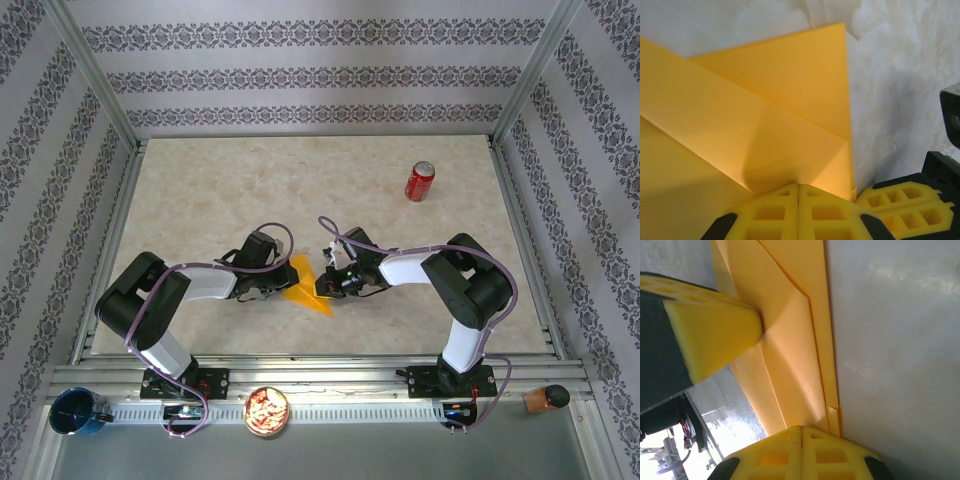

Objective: Fold a paper plane with a square sheet of paper (pick it up from the middle)
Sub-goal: Fourth fold the wing at the center of the table.

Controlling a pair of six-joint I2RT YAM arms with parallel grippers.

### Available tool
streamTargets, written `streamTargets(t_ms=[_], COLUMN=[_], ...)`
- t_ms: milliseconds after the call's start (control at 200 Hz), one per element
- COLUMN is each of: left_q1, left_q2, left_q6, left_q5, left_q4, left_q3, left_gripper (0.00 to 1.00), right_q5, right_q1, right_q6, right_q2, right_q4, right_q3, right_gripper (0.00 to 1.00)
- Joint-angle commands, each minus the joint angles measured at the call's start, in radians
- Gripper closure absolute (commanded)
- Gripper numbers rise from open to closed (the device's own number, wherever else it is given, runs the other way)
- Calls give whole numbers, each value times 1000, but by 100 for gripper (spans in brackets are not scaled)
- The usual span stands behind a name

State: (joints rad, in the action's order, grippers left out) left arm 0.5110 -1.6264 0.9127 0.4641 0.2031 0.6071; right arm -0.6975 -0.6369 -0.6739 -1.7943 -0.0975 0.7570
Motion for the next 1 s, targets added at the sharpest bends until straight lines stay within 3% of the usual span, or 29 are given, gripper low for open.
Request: streamTargets(t_ms=[0,545,774,994], left_q1=[-59,-251,-205,-59], left_q2=[-3,34,159,84], left_q6=[-38,-144,-99,-39], left_q5=[-68,-16,38,64], left_q4=[-39,-177,-188,-92], left_q3=[-20,72,85,89], left_gripper=[93,93,93,93], right_q5=[65,64,67,68], right_q1=[2,-5,-9,-8], right_q6=[14,13,5,2], right_q2=[-25,-28,-22,-16], right_q4=[130,127,122,124], right_q3=[-45,-51,-48,-48], right_gripper=[100,100,100,100])
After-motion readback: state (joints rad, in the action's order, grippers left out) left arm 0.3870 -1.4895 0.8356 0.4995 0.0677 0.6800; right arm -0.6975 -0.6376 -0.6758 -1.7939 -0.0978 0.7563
